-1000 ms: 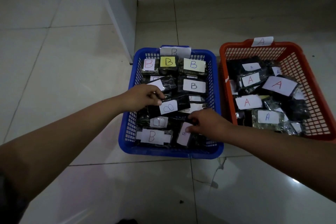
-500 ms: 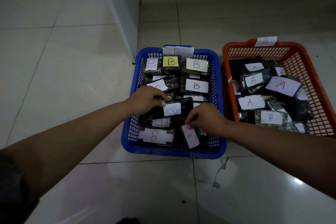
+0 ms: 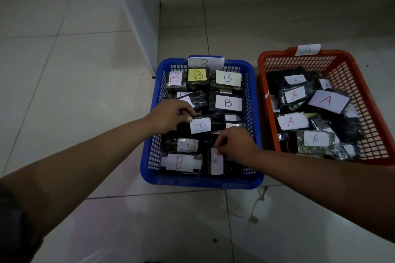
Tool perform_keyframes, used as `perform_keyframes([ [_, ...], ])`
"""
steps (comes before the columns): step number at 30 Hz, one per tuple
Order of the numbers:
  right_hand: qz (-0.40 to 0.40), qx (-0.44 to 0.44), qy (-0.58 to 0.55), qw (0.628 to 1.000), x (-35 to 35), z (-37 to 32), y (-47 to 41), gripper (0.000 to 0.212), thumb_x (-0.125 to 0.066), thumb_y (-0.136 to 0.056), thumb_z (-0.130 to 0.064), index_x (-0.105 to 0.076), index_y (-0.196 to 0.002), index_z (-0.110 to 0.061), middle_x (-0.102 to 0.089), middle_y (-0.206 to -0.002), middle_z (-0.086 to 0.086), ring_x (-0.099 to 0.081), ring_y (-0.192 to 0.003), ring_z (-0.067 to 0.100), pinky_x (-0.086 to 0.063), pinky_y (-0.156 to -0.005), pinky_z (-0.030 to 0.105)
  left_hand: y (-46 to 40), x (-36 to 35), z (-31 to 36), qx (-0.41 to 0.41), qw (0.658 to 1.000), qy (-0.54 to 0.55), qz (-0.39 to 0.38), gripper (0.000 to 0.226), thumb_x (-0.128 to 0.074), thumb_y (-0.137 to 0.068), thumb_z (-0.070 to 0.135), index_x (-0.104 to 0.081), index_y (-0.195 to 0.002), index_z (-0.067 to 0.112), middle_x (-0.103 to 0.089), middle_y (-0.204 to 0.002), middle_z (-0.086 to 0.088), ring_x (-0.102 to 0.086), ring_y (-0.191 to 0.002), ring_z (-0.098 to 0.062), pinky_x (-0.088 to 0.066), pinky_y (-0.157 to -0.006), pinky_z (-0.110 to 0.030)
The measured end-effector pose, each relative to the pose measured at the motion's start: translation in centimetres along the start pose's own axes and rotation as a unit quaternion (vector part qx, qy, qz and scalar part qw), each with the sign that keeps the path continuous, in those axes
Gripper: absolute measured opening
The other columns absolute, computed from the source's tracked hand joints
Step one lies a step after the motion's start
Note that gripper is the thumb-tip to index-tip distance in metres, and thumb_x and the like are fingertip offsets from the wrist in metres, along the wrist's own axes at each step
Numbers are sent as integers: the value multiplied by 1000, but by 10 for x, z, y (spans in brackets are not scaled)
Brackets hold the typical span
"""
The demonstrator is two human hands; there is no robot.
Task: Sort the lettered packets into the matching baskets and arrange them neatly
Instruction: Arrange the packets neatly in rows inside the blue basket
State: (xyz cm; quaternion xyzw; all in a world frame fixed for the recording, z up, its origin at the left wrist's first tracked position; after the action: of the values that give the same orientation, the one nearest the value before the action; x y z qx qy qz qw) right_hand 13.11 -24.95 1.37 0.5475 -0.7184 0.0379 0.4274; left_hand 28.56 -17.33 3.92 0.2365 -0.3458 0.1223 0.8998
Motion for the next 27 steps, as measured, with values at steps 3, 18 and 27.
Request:
perform_keyframes([
  [3,-21,23,10,999,19,-3,5,8,-75,-76,-18,-74,-79,-10,-72,-83,-1,-62,-72,3,-50,-68,11,1,6,-1,16,1000,23,8,20,-66,-86,16,-64,-106,20,-66,-91,6,-61,-86,-6,-46,-69,-12],
  [18,44,206,204,956,44,-18,8,62,-69,-80,-36,-43,-133,-20,-51,-127,0,-46,-119,16,-39,-97,27,7,-11,12,39,982,182,-6,14,-59,-90,21,-56,-104,20,-70,-93,8,-62,-89,-1,-47,-75,-18],
  [27,99,125,158,974,69,3,-11,65,-77,-71,-38,-53,-129,-23,-55,-113,4,-41,-111,16,-34,-86,20,-17,23,-16,-69,968,-233,70,69,-72,-77,39,-46,-136,17,-50,-132,-6,-40,-121,-22,-34,-102,-34],
])
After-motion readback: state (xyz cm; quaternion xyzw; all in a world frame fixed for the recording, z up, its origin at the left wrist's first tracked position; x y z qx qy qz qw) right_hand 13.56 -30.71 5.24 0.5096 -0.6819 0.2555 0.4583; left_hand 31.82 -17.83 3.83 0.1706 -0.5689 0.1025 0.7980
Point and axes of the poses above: each hand's wrist, its own y-axis away from the middle knuckle, its own x-axis out of the back of the hand, z = x × y, the point moved 7 cm from there along -y, towards the middle knuckle
